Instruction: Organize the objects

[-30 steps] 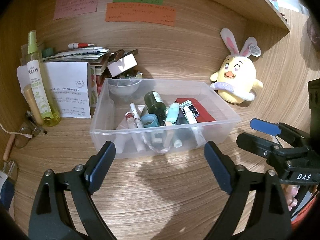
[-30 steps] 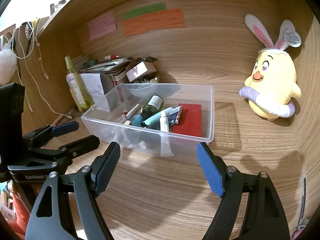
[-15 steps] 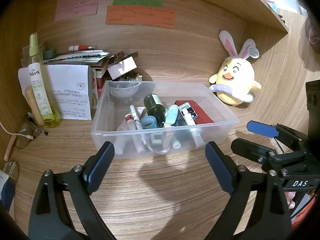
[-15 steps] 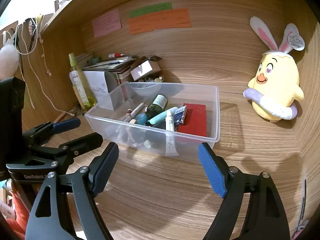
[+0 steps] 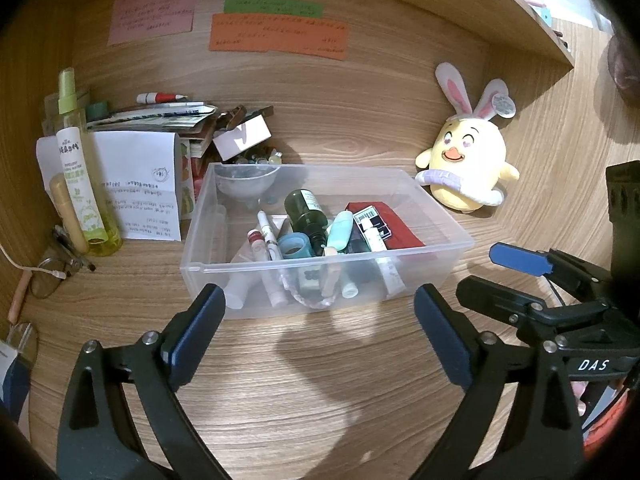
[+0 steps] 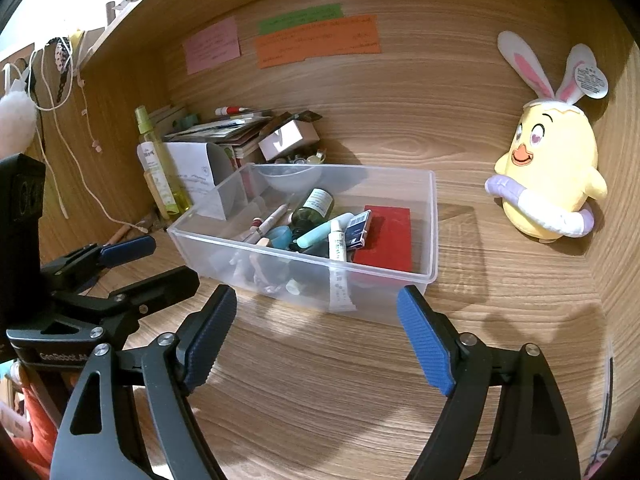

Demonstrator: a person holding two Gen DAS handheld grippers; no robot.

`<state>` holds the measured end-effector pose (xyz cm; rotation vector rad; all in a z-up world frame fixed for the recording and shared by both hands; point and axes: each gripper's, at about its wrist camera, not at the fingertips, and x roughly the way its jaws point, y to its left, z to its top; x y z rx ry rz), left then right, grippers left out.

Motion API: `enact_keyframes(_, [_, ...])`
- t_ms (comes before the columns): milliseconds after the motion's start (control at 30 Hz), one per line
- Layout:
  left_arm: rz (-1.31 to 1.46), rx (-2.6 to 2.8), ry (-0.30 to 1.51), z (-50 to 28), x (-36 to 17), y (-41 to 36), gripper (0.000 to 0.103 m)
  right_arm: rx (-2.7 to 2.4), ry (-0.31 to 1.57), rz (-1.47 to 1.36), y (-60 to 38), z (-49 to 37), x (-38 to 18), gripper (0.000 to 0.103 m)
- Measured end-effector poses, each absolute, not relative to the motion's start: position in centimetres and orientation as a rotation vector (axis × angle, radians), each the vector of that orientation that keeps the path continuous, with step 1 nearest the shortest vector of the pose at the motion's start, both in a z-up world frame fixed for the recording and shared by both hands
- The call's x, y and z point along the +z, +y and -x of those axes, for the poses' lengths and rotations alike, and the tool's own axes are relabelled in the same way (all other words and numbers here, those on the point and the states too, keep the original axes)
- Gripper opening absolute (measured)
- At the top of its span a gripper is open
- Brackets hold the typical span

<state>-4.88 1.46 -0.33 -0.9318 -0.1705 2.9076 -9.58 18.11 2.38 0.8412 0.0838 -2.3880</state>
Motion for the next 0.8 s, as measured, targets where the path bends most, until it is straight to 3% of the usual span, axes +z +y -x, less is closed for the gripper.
enact_keyframes(800, [0.953, 2.917, -0.172, 4.87, -0.51, 1.89, 0.099, -2.388, 0.078, -0.855, 18.45, 9.93, 2.27, 0.081])
